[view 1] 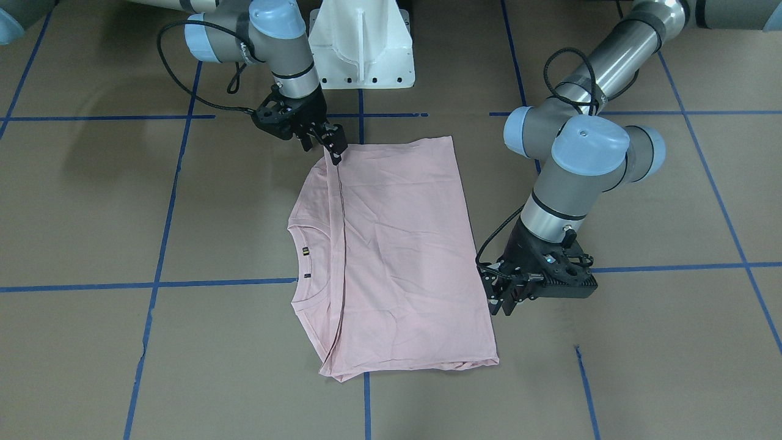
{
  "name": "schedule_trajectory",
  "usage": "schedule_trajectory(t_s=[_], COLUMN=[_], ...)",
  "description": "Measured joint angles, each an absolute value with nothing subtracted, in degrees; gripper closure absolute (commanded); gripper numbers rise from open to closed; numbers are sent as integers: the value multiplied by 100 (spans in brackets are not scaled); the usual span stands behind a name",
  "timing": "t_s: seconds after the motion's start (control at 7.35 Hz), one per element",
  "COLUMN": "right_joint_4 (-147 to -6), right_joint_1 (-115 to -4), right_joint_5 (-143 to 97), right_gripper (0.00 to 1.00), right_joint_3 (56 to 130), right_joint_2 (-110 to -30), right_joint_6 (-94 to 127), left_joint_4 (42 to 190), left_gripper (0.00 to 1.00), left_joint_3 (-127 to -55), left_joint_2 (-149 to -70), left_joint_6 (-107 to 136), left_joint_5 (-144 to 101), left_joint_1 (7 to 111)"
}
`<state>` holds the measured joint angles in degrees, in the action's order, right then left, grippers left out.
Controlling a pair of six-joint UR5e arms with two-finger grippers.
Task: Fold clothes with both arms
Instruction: 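Lower the right gripper to the shirt's collar corner nearest the robot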
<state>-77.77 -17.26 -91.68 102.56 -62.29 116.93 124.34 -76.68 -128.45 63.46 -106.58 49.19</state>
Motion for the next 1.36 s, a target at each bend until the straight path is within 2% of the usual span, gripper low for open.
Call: schedule_trajectory(t_s=[0.14,0.54,0.95,1.09,1.22,1.36], right_joint_4=[-7790,-7817,-7822,-7821,-7817,-7813], right_joint_1=[-1724,-1704,-1679,-1672,-1671,-1671], right_joint_5=[-9167,-9175,-9176,-9175,-9178,-9182], right_gripper=[27,45,56,73,100,100], right_joint_3=[10175,10050,10025,10010,9995,9992], right_joint_2=[-6184,-6148,-6149,-6151,-6146,-6148], right_joint_6=[11691,11691,11698,11698,11698,11694], left_joint_4=[12435,12437,12429,12430,12432,12430], left_gripper=[68,68,68,68,68,68], left_joint_3=[-7666,-7666,-7677,-7682,-7690,-7702], left_joint_2=[-12837,-12817,-12780,-12768,-12765,-12763], left_joint_6=[6346,6346,6346,6346,6348,6354], left_joint_5=[-10657,-10653,-10652,-10652,-10652,-10652], left_joint_1=[4916,4920,4922,4922,4922,4922])
